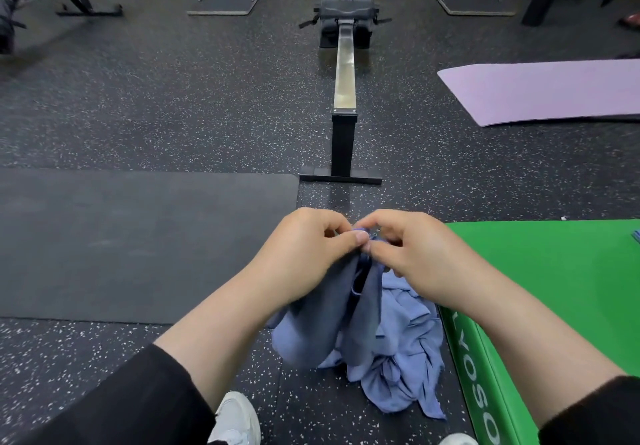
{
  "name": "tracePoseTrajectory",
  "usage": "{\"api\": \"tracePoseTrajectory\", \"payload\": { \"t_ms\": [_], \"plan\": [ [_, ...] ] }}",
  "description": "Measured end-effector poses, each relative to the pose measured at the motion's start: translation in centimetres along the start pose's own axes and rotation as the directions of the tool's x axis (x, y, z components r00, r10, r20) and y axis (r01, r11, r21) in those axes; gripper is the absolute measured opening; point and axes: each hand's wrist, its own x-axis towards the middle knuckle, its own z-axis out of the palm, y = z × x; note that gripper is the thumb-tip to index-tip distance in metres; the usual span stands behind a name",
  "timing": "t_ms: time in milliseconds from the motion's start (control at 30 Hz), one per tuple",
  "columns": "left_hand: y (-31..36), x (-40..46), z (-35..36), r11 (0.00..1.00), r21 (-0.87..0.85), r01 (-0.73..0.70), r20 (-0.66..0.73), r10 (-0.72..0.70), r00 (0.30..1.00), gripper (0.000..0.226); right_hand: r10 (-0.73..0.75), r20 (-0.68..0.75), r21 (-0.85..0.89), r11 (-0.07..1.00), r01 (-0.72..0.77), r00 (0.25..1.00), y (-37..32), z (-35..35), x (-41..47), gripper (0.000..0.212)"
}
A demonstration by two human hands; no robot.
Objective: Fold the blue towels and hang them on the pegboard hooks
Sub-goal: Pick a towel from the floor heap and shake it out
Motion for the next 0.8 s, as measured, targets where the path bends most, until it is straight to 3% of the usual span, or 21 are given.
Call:
{"api": "tracePoseTrajectory", "payload": {
  "t_ms": [233, 367, 467, 567, 633, 800],
  "plan": [
    [-0.3, -0.2, -1.9, 0.978, 0.199, 0.064, 0.089, -0.083, 0.993, 0.023, 0.133, -0.184, 0.021, 0.991, -0.132, 0.974, 0.6, -1.6, 0.0, 0.015],
    [-0.9, -0.2, -3.1, 0.974, 0.193, 0.115, 0.048, -0.126, 0.991, 0.031, 0.209, -0.220, 0.028, 0.978, -0.208, 0.953, 1.7, -2.5, -0.1, 0.015],
    [-0.4, -0.3, -2.8, 0.988, 0.146, 0.045, 0.015, -0.048, 0.999, 0.030, 0.171, -0.159, 0.006, 0.985, -0.172, 0.972, 1.5, -2.2, -0.2, 0.010],
    [0.4, -0.3, -1.9, 0.996, 0.091, -0.008, 0.042, 0.004, 0.999, 0.023, 0.081, -0.054, -0.034, 0.996, -0.083, 0.995, 0.6, -1.3, -0.2, 0.043],
    [0.8, -0.3, -1.4, 0.998, 0.060, -0.014, 0.075, 0.009, 0.997, 0.022, 0.051, -0.030, -0.024, 0.998, -0.051, 0.998, -0.1, -0.7, -0.1, 0.048],
    [1.1, -0.2, -0.9, 1.000, 0.014, -0.013, 0.059, 0.013, 0.998, 0.025, 0.037, 0.033, 0.025, 0.999, -0.038, 0.999, -0.8, 0.6, 0.1, 0.024]
  ]
}}
